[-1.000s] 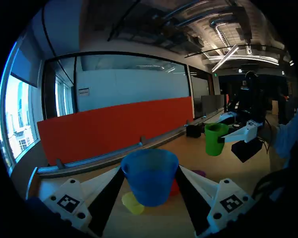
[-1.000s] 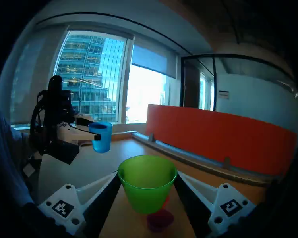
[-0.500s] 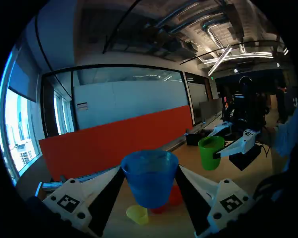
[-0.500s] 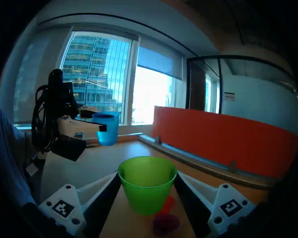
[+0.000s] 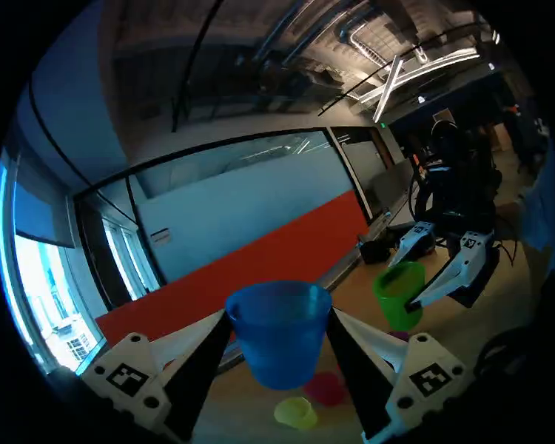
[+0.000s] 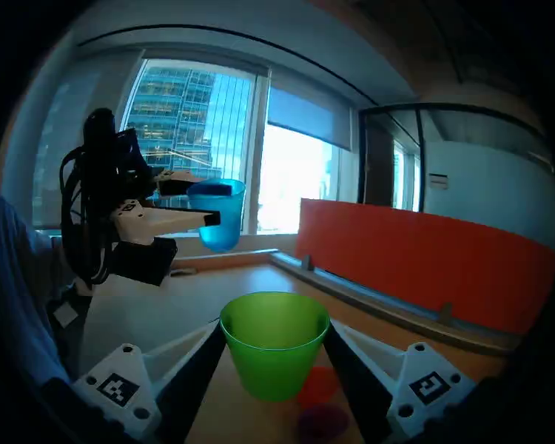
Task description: Pour water
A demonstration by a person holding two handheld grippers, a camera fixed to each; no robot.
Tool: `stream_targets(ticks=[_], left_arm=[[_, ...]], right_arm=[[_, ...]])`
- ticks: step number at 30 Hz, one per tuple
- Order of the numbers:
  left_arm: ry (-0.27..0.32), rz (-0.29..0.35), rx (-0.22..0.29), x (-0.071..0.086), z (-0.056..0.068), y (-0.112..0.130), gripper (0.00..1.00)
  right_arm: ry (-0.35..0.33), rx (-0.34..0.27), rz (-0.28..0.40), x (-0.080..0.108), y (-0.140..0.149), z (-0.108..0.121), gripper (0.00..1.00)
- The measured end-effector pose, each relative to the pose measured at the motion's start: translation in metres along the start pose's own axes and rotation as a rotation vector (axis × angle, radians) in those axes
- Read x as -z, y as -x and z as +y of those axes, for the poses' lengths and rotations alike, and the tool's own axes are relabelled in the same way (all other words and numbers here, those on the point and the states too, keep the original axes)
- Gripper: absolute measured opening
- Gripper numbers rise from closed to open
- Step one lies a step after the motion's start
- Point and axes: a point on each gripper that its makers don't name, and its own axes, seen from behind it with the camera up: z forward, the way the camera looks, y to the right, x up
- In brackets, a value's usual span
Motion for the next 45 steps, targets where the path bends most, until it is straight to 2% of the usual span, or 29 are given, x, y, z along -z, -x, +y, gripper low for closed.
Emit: stream_targets(ticks=[18,25,45], left_arm=[[-0.013,0.034,-0.219,-0.007,0.003,-0.036,0.86],[-0.007,0.051,-0.301,-0.007,0.01,-0.05,0.86],[-0.008,0.072,-0.512,-0.019,0.021,-0.069,0.86]], right_arm=[[-0.061,-0.005,0.011,-0.019,0.002,-0.024,0.91],[-0.086,-0.011,0.013,-0.026,0.003,-0.035,0.91],[-0.132,-0.022,0.019,-0.035,0.004,-0.052,0.91]])
